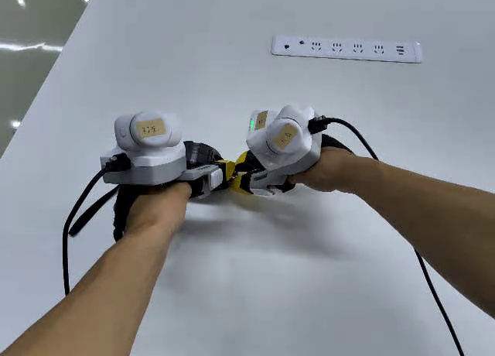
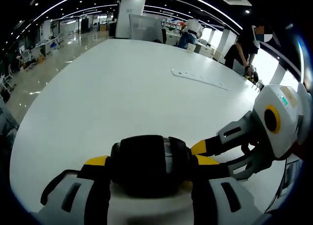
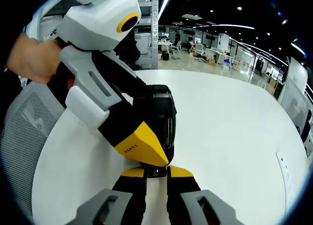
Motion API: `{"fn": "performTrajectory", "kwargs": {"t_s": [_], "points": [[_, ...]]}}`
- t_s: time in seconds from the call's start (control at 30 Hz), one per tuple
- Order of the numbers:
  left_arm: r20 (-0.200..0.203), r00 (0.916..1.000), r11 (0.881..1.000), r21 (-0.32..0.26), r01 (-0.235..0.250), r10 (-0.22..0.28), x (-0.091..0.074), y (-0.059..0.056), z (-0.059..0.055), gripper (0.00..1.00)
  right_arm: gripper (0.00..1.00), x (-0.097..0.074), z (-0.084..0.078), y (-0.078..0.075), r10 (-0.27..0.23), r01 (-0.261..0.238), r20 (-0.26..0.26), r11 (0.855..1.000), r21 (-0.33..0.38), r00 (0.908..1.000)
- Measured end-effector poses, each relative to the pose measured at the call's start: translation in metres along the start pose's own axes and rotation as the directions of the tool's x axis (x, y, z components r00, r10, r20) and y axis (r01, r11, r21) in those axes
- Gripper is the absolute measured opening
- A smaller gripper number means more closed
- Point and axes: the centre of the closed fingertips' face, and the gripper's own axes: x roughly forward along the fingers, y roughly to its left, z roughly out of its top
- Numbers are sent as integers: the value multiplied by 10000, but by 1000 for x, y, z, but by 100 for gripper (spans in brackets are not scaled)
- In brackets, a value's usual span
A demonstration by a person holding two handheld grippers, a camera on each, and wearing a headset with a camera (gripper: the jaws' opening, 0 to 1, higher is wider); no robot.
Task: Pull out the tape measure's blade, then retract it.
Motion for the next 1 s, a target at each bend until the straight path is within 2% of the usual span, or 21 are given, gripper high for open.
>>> {"fn": "performTrajectory", "kwargs": {"t_s": [0.3, 0.47, 0.6, 0.73, 0.83, 1.0], "points": [[-43, 10000, 9999, -107, 63, -63, 0, 1, 1, 64, 12, 2, 1, -1, -70, 68, -110, 9998, -198, 9999], [2, 9999, 9998, -139, 137, -137, -1, 1, 1, 64, 16, 1, 1, 2, 24, -28, -158, 9997, -225, 9999], [67, 9998, 9996, -196, 204, -203, -4, 0, 2, 64, 16, -2, 2, 4, -109, 101, -216, 9993, -350, 9997], [123, 9997, 9997, -80, 230, -229, -6, 1, 3, 64, 19, -5, 2, 4, -223, 210, -270, 9986, -476, 9994], [303, 9986, 9989, 164, 432, -437, -8, -1, 5, 66, 21, -9, 0, 3, -315, 301, -283, 9984, -482, 9991], [322, 9985, 9984, 377, 426, -438, -12, 0, 3, 69, 27, -17, -1, 6, -421, 416, -172, 9987, -297, 9990]]}}
